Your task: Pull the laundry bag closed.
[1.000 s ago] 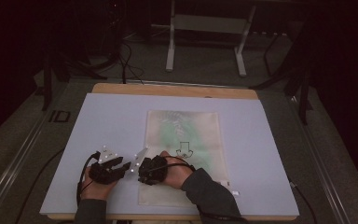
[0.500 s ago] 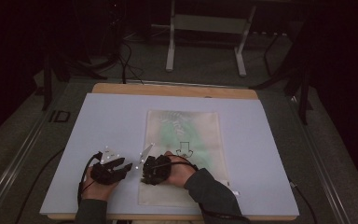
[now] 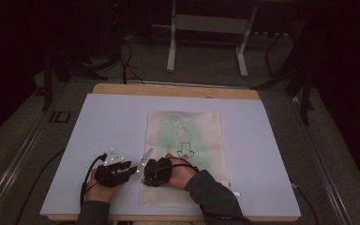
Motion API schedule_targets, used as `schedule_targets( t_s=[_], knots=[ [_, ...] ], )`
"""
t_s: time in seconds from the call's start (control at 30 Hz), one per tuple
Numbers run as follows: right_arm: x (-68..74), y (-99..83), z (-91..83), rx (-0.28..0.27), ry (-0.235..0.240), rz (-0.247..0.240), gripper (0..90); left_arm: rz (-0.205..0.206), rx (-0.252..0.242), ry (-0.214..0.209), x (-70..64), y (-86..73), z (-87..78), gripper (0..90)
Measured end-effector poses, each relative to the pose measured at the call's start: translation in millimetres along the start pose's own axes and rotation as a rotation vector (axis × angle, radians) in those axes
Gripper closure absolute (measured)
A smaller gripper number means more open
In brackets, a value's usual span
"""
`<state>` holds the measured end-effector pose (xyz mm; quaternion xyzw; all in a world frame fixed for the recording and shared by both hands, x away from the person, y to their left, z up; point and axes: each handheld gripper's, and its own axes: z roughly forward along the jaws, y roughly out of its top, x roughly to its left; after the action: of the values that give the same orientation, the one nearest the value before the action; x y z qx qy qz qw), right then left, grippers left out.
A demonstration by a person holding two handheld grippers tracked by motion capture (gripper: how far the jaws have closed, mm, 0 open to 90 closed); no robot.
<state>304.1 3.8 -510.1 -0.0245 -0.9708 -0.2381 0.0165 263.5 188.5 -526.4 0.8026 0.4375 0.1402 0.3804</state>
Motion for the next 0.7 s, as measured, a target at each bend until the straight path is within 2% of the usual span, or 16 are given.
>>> schedule_targets(
  t_s=[0.13, 0.37, 0.43, 0.7],
  knots=[
    [0.7, -0.9, 0.4, -0.003, -0.001, -0.001, 81.8, 0.005, -0.003, -0.026, -3.3, 0.7, 0.9, 70.8],
    [1.3, -0.8, 0.6, 0.000, -0.007, -0.005, 81.7, 0.026, 0.010, -0.069, -11.2, 2.8, 4.7, 89.0],
    [1.2, -1.4, 0.7, -0.006, -0.007, -0.004, 81.7, 0.046, 0.026, -0.083, -16.1, 3.9, 7.3, 89.4],
    [1.3, -2.0, 0.9, -0.011, -0.007, -0.004, 81.7, 0.047, 0.035, -0.099, -20.9, 5.0, 10.9, 89.4]
  ],
)
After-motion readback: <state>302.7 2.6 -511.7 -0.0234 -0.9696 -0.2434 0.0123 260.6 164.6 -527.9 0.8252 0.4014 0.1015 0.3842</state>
